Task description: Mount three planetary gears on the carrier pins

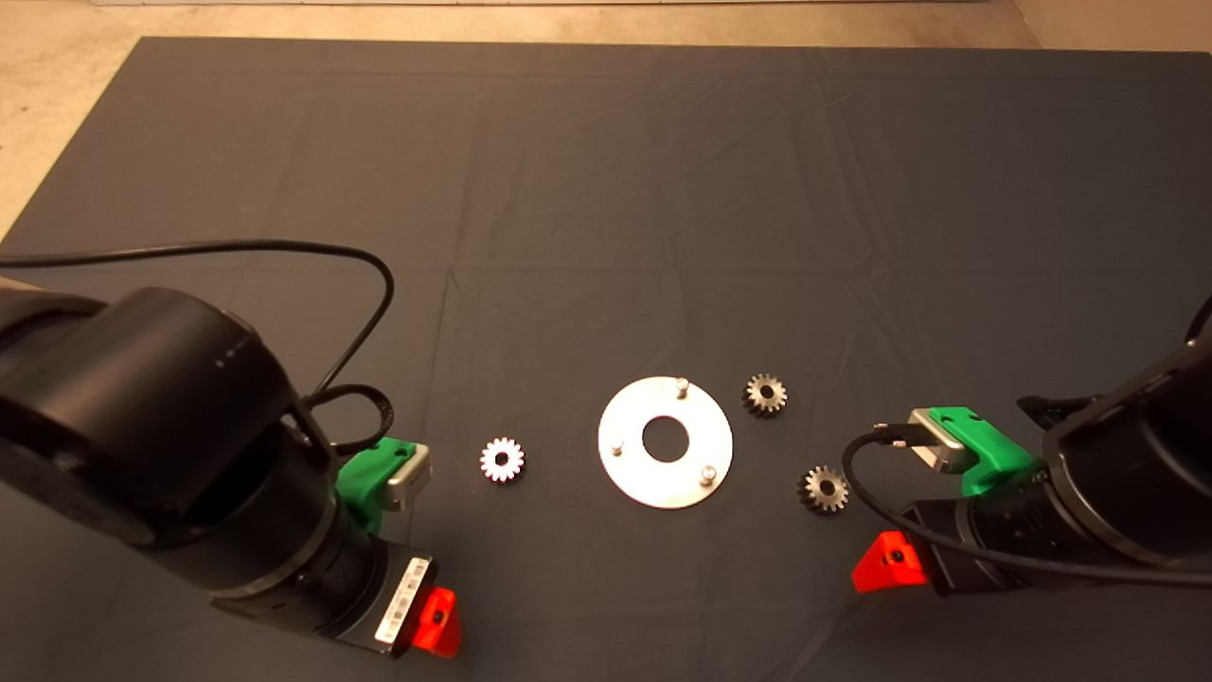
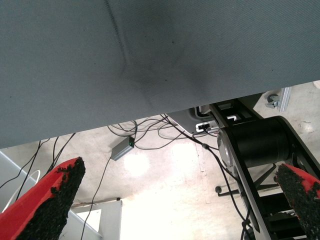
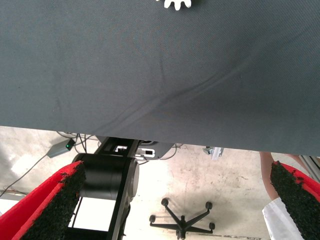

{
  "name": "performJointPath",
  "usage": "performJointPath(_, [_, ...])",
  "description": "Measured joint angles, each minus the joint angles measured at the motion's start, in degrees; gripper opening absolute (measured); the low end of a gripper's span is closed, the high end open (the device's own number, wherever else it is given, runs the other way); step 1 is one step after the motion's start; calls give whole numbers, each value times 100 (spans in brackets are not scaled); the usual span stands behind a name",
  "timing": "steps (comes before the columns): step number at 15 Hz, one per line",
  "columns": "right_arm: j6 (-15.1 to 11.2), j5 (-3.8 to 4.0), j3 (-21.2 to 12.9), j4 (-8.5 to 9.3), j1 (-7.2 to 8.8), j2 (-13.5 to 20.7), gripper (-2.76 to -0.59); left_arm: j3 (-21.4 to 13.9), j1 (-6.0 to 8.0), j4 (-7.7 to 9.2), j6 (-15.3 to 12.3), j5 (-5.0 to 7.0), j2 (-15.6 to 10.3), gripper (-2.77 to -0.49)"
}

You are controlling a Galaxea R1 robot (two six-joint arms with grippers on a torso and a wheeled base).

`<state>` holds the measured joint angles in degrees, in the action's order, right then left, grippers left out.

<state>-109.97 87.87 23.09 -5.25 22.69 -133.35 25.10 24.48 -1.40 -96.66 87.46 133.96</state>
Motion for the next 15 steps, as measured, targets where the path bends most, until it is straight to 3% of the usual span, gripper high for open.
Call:
performJointPath(6, [0, -2, 0, 0, 0, 0, -61, 46, 0, 6, 2, 1, 58, -49])
performJointPath(8, [0, 0, 0, 0, 0, 0, -61, 270, 0, 2, 2, 2, 316, -49])
performJointPath(12, [0, -1, 0, 0, 0, 0, -61, 845, -2, -35, 5, -49, 1330, -49])
performJointPath(15, [0, 0, -2, 0, 0, -2, -61, 1196, -4, -116, 5, -29, 1442, -49])
